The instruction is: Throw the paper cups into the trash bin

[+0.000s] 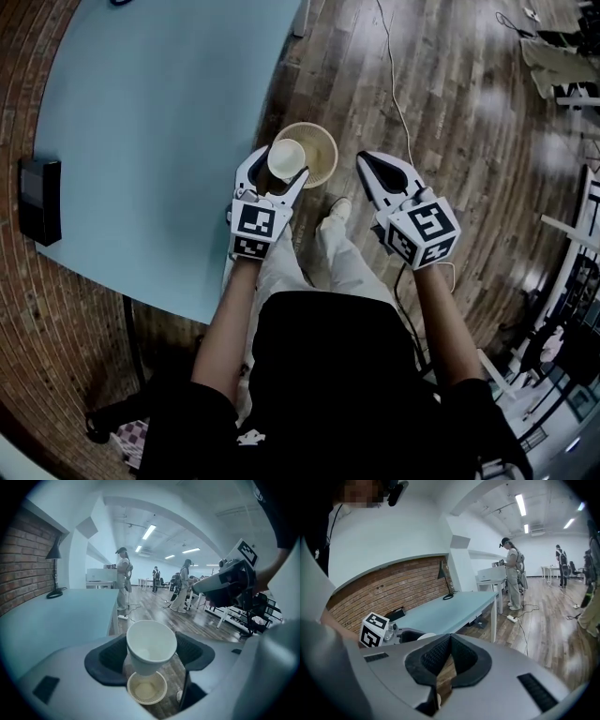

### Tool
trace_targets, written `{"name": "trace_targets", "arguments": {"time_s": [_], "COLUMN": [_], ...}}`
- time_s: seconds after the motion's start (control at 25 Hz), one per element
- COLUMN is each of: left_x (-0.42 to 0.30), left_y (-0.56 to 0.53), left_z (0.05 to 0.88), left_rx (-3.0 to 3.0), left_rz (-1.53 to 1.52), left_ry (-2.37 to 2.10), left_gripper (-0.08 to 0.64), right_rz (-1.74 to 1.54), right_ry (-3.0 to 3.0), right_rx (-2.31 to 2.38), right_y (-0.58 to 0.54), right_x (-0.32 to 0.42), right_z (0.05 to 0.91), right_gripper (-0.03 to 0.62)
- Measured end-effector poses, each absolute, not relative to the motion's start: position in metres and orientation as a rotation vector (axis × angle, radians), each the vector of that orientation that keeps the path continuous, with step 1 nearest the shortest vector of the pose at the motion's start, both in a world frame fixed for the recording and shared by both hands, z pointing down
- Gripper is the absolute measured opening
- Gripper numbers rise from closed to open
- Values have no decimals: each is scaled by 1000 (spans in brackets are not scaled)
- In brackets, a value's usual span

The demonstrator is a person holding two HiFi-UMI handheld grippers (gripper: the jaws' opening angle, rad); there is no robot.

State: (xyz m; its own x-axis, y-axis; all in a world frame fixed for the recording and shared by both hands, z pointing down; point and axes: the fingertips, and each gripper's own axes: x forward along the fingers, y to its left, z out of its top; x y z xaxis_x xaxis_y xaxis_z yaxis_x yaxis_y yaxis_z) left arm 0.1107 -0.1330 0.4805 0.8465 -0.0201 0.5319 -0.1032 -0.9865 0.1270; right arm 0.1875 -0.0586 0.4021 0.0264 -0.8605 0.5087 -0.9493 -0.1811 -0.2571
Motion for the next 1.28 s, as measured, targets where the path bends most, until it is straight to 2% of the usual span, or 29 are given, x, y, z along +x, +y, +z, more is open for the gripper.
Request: {"name": "trace_targets", "arguments": {"time_s": [0.56,1.28], "left_x": [147,162], "left_y": [-99,-68], "left_z": [549,650], "left_rx": [2799,2730], "left_rz": [923,1009], "left_ry": [-55,-4], "left_gripper": [339,339], "right_rz": [1074,1190], "right_ry": [-1878,-1893], "right_rx": [2119,2038], "right_y": [-23,-13], "right_x": [211,220], "right_z": [478,583], "right_gripper": [3,3]}}
